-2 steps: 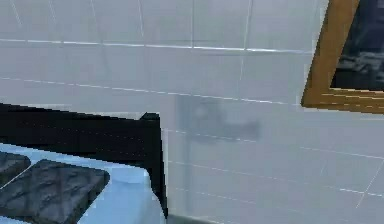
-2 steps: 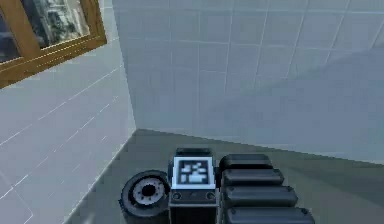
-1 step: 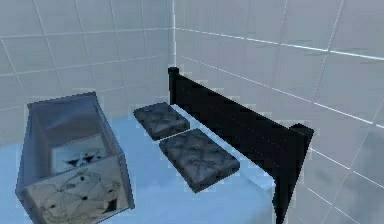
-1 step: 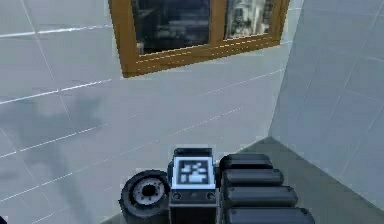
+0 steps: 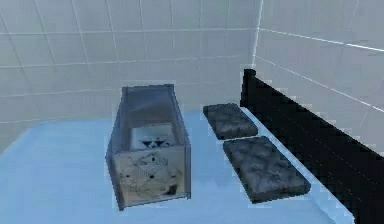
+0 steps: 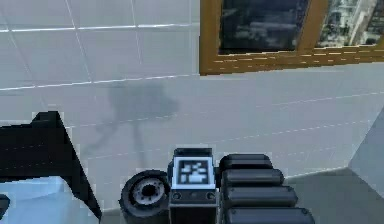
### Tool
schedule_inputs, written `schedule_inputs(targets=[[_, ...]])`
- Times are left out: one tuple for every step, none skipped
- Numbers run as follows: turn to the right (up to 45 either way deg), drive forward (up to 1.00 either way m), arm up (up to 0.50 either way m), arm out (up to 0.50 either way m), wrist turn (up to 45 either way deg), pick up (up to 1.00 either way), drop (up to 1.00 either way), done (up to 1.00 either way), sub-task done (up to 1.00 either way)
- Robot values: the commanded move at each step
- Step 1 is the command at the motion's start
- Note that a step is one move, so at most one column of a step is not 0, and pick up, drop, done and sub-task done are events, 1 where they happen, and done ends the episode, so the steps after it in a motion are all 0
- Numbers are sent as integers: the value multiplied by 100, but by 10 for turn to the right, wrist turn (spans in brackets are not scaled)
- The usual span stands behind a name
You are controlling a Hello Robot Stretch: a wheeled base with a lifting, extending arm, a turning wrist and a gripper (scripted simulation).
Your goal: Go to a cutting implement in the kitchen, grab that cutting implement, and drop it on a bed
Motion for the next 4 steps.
schedule_inputs(targets=[[450,0,0,0,0,0,0,0,0],[450,0,0,0,0,0,0,0,0],[450,0,0,0,0,0,0,0,0],[210,0,0,0,0,0,0,0,0]])
